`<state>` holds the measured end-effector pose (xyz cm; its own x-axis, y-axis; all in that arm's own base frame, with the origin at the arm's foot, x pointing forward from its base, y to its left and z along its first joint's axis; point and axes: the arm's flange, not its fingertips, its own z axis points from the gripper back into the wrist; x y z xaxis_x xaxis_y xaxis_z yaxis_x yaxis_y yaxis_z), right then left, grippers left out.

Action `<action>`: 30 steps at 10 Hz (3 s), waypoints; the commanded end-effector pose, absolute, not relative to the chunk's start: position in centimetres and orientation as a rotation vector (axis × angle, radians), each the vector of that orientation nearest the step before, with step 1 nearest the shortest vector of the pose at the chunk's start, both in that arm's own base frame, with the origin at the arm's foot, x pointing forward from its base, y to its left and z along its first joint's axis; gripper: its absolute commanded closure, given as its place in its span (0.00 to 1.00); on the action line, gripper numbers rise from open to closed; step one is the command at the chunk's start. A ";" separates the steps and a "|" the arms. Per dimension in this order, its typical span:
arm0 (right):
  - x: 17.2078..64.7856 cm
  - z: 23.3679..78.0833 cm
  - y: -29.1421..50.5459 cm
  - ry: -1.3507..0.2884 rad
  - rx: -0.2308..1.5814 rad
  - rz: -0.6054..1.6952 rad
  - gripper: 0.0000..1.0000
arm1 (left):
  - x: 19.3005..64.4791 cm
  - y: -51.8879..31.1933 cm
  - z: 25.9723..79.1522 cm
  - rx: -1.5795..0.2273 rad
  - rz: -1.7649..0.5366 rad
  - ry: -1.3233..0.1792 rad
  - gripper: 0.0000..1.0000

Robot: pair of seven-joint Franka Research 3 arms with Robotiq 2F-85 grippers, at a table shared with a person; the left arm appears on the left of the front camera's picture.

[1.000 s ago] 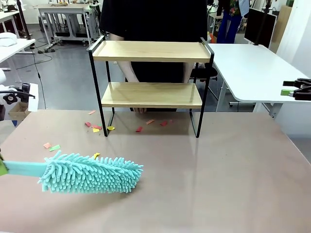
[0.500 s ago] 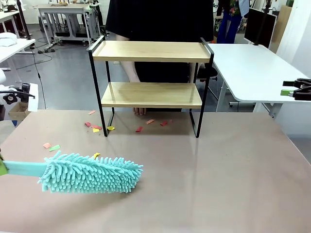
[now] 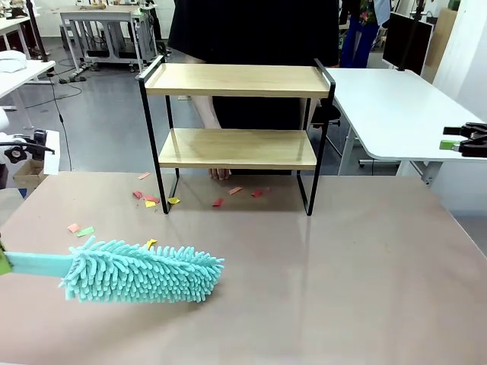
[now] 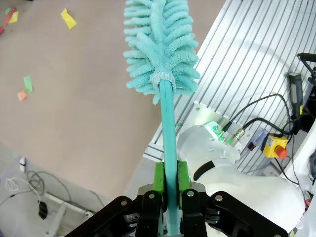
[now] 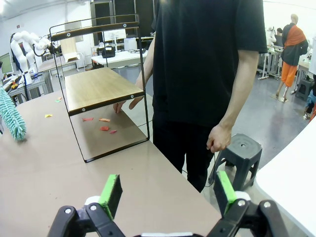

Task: Clean the shelf.
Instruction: Clean the specific section of the Shelf indicated by the human with the Duster.

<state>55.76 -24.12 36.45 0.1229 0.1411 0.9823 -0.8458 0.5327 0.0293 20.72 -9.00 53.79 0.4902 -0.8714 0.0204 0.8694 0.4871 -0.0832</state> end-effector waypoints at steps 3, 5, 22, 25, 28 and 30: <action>55.8 36.8 -23.9 -1.247 0.714 0.820 0.00 | 20.7 -9.3 54.3 -0.103 -1.048 0.020 0.87; 55.8 36.8 -23.9 -1.247 0.714 0.820 0.00 | 20.7 -9.3 54.3 -0.103 -1.048 0.020 0.87; 55.8 36.8 -23.9 -1.247 0.714 0.820 0.00 | 23.0 -28.9 48.4 -0.291 -0.502 -0.284 0.87; 55.8 36.8 -23.9 -1.247 0.714 0.820 0.00 | 23.7 -29.2 47.9 -0.301 -0.498 -0.280 0.87; 55.8 36.8 -23.9 -1.247 0.714 0.820 0.00 | 25.4 -34.8 46.2 -0.248 -0.451 -0.314 0.87; 55.8 36.8 -23.9 -1.247 0.714 0.820 0.00 | 26.4 -36.6 45.0 -0.261 -0.411 -0.343 0.87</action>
<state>55.78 -24.13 36.47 0.1225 0.1414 0.9823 -0.8458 0.5327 0.0287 25.44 -35.51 45.11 0.8532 -0.3865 0.3504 0.4711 0.8592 -0.1995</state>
